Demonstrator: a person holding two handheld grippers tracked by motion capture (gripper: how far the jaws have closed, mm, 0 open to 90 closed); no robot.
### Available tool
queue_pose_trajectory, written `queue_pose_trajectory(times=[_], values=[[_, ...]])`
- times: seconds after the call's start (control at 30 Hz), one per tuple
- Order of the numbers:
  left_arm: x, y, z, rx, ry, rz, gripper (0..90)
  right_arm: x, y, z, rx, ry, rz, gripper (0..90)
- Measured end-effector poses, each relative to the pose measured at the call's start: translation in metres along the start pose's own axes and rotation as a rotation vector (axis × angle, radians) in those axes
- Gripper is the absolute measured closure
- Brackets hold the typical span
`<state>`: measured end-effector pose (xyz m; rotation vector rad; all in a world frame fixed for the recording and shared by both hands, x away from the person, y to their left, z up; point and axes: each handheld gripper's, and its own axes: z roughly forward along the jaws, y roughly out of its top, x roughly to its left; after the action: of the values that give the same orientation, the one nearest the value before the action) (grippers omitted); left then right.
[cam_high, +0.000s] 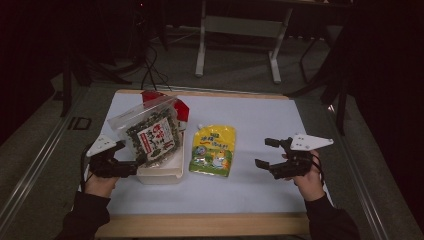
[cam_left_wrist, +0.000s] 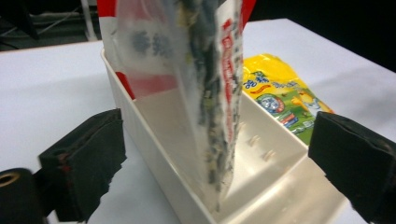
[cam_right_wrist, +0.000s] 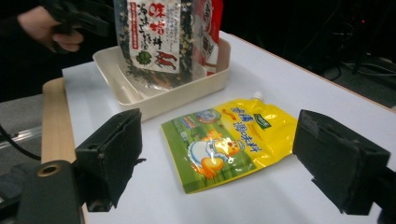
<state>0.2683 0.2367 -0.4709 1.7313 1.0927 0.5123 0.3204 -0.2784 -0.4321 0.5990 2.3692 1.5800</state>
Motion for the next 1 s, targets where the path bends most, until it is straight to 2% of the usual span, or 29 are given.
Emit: queue_pose_trajectory(times=[0.07,0.23,0.3,0.43,0.53,0.73,0.83,1.0], values=[[-0.004,-0.001,-0.003,-0.006,-0.006,-0.004,2.8,0.000,-0.001,0.002,0.019,-0.008,0.003,14.2],[-0.015,-0.008,-0.009,-0.050,0.004,-0.019,1.8,0.001,-0.003,0.005,0.007,-0.003,0.033,13.3],[-0.020,-0.010,-0.010,-0.054,0.012,-0.021,1.5,0.002,-0.002,0.006,0.010,-0.034,0.032,12.6],[-0.028,-0.015,-0.017,-0.092,0.047,-0.034,0.8,0.005,-0.003,0.010,0.034,-0.030,0.012,9.8],[-0.034,-0.019,-0.022,-0.104,0.072,-0.015,0.8,0.006,-0.005,0.013,0.048,-0.037,0.007,9.8],[-0.050,-0.030,-0.027,-0.110,0.074,0.002,0.9,0.003,-0.007,0.018,0.075,-0.049,0.020,13.0],[-0.061,-0.034,-0.027,-0.111,0.073,0.034,0.9,-0.001,-0.006,0.021,0.089,-0.054,0.029,14.0],[-0.078,-0.038,-0.023,-0.086,0.034,0.087,0.8,-0.009,-0.004,0.029,0.095,-0.086,0.056,21.8]])
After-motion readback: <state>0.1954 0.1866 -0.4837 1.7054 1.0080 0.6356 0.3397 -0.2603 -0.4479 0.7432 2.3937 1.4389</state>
